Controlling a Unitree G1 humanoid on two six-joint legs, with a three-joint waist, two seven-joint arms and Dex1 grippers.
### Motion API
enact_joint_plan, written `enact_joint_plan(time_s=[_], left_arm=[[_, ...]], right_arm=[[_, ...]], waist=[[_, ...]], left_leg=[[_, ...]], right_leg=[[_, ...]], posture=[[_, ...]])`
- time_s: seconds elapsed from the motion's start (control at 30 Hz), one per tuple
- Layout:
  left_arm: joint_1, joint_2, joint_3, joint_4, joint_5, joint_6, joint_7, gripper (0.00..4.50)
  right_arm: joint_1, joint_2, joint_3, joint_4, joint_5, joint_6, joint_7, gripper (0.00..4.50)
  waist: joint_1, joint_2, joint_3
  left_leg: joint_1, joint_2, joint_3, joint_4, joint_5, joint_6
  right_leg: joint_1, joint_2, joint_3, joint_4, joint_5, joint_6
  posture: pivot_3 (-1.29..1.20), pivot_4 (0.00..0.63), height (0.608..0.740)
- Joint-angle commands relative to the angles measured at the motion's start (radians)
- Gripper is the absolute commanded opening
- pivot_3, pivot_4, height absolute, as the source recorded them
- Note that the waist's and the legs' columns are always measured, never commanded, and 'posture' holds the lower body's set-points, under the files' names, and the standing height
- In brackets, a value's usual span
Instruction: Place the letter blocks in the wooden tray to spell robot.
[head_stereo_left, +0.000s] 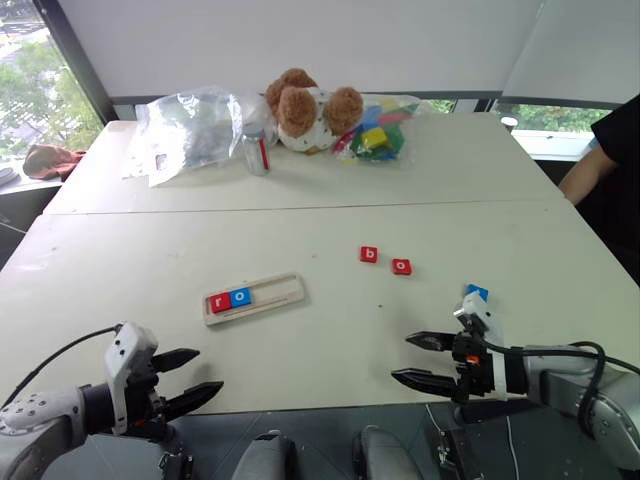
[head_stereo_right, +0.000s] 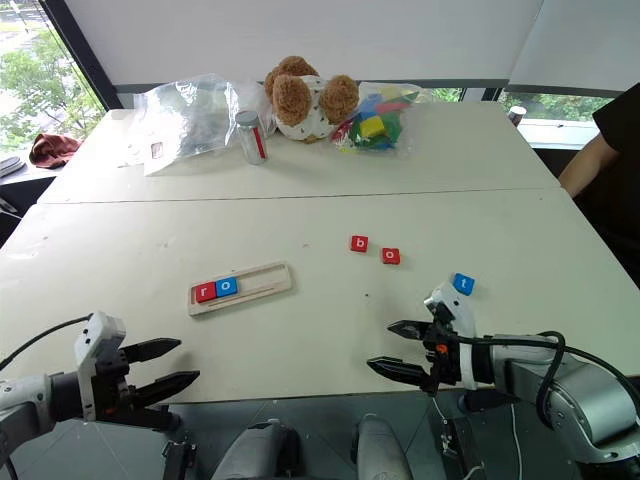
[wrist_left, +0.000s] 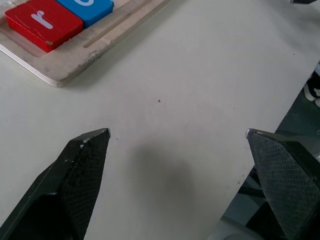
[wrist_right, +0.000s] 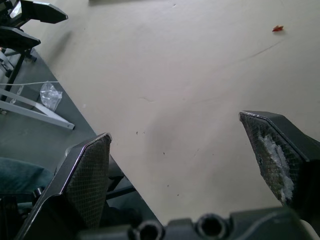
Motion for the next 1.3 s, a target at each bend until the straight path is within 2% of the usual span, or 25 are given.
enact_joint_plan(time_s=[0.03, 0.23, 0.47, 0.73, 0.8, 0.9, 1.07, 1.2, 1.3], left_arm=[[-0.007, -0.005, 0.029, -0.018, -0.015, -0.008, 0.004, 4.50], [-0.029, -0.010, 0.043, -0.014, -0.033, -0.003, 0.020, 4.50], [-0.039, -0.004, 0.053, -0.005, -0.037, 0.009, 0.029, 4.50], [-0.054, 0.006, 0.076, 0.035, -0.027, -0.013, -0.004, 4.50], [-0.094, 0.036, 0.091, 0.092, 0.003, -0.047, -0.023, 4.50], [-0.216, 0.137, 0.099, 0.247, 0.075, -0.138, -0.086, 4.50], [-0.445, 0.231, -0.054, 0.439, 0.180, -0.299, -0.243, 4.50], [-0.607, 0.206, -0.210, 0.560, 0.264, -0.424, -0.363, 4.50], [-0.671, 0.174, -0.261, 0.620, 0.291, -0.478, -0.398, 4.50]], right_arm=[[-0.013, 0.007, 0.000, -0.008, -0.003, -0.016, 0.001, 4.45], [-0.007, -0.031, 0.035, 0.002, -0.053, -0.008, 0.002, 4.45], [-0.033, 0.003, 0.002, 0.035, -0.061, -0.047, -0.014, 4.45], [-0.074, -0.010, -0.025, 0.085, -0.070, -0.059, -0.006, 4.45], [-0.089, -0.023, -0.029, 0.093, -0.078, -0.056, -0.005, 4.45], [-0.172, -0.018, -0.022, 0.075, -0.028, 0.000, -0.008, 4.45], [-0.339, 0.029, 0.091, 0.033, -0.003, 0.085, -0.026, 4.45], [-0.402, 0.079, 0.202, 0.000, -0.037, 0.101, -0.043, 4.45], [-0.416, 0.111, 0.241, -0.008, -0.059, 0.091, -0.070, 4.45]], waist=[[0.000, 0.000, 0.000], [0.001, 0.000, 0.000], [0.000, 0.000, 0.000], [0.000, 0.000, 0.000], [0.001, 0.000, 0.000], [0.000, 0.000, 0.000], [-0.003, 0.000, 0.000], [-0.001, 0.000, 0.000], [-0.003, 0.000, 0.000]], left_leg=[[0.000, 0.000, 0.000, 0.000, 0.000, 0.000], [0.000, 0.000, 0.000, 0.000, 0.000, 0.000], [0.000, 0.000, 0.000, 0.000, 0.000, 0.000], [0.000, 0.000, 0.000, 0.000, 0.000, 0.000], [0.000, 0.000, 0.000, 0.000, 0.000, 0.000], [0.000, 0.000, 0.000, 0.001, 0.000, 0.000], [-0.001, 0.000, 0.000, 0.001, 0.000, 0.000], [-0.003, 0.000, 0.000, -0.002, 0.000, 0.000], [-0.006, 0.000, 0.000, -0.002, 0.000, 0.000]], right_leg=[[0.000, 0.000, 0.000, 0.000, 0.000, 0.000], [0.000, 0.000, 0.000, 0.000, 0.000, 0.000], [0.000, 0.000, 0.000, 0.000, 0.000, 0.000], [0.000, 0.000, 0.000, 0.000, 0.000, 0.000], [0.000, 0.000, 0.000, 0.000, 0.000, 0.000], [0.000, 0.000, -0.001, 0.001, 0.000, 0.000], [-0.002, 0.000, -0.001, 0.001, 0.001, -0.001], [-0.005, 0.000, -0.002, 0.000, 0.002, 0.002], [-0.008, 0.000, -0.002, 0.000, 0.003, 0.003]], posture=[[0.00, 0.150, 0.740], [0.00, 0.150, 0.740], [0.00, 0.150, 0.740], [0.00, 0.150, 0.740], [0.00, 0.150, 0.740], [0.00, 0.150, 0.740], [0.00, 0.150, 0.740], [0.00, 0.150, 0.740], [0.00, 0.150, 0.740]])
